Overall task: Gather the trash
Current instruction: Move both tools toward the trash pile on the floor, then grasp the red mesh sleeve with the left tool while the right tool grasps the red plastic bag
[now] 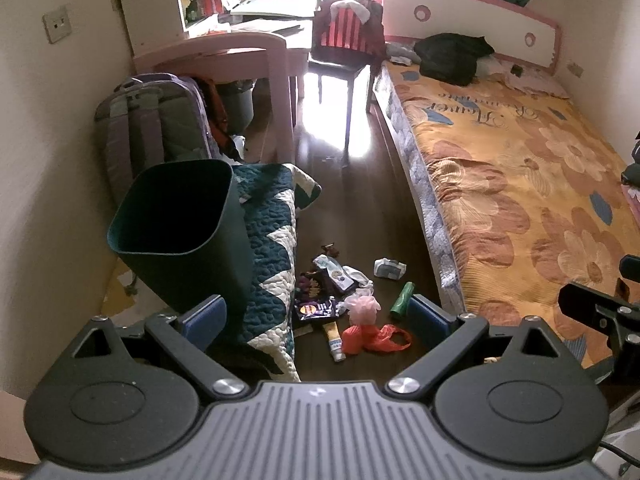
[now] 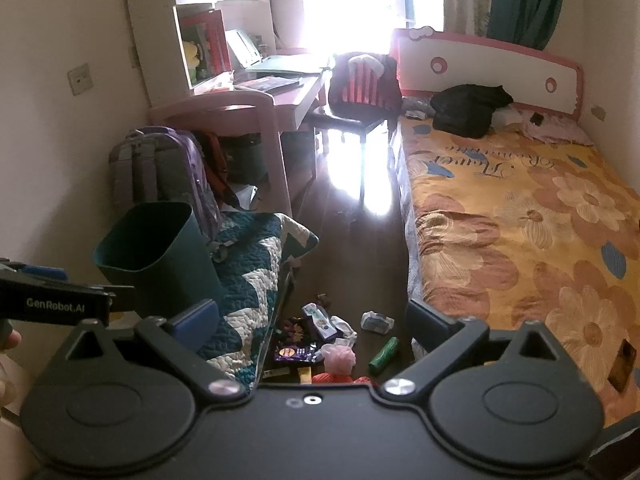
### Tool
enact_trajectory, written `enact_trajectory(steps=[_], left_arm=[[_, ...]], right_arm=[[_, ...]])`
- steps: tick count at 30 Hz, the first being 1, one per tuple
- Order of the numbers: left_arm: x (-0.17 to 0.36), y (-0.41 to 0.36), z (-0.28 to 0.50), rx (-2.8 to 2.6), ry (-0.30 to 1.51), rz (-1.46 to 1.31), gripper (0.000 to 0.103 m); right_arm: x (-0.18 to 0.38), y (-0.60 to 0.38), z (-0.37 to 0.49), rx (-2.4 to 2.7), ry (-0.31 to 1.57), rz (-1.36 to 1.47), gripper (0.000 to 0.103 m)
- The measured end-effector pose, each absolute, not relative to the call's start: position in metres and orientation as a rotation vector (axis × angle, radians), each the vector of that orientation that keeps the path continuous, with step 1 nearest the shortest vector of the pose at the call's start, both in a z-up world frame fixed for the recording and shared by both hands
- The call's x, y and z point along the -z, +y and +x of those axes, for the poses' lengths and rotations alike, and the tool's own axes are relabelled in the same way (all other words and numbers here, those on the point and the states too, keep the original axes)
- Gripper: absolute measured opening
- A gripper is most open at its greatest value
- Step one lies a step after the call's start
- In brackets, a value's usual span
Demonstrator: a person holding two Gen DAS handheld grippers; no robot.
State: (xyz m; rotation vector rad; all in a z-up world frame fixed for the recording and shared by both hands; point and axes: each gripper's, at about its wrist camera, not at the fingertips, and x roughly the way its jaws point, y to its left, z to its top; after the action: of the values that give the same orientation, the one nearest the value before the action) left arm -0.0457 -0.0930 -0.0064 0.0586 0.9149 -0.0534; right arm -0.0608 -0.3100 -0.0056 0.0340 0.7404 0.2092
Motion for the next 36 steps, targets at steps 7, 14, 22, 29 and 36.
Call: enact_trajectory(steps=[7,14,22,29,36], left_arm=[[0.003,-0.088,-0.019,0.066,0.908,0.065,0.098],[0.014,-0.083,0.027,0.108,0.916,0.090,0.098],[0.046,-0.117,0.079,0.141,0.973,0.108,0.098],[0.097,-0.158,0.128,0.041,1.030,0.042,0.098],[0.199,-0.173,0.157,0.048,1.194,0.029,0.098]], right_arm=[[0.008,-0.306,-0.046,-0.194,0.751,0.051,0.100],[0.016,-0.296,-0.011,-0.165,0.767,0.084,0.100],[0.051,-0.311,0.039,-0.157,0.824,0.080,0.099],[0.101,-0.345,0.111,-0.271,0.917,0.040,0.096],[0.183,-0.364,0.166,-0.297,1.014,-0.022,0.092]])
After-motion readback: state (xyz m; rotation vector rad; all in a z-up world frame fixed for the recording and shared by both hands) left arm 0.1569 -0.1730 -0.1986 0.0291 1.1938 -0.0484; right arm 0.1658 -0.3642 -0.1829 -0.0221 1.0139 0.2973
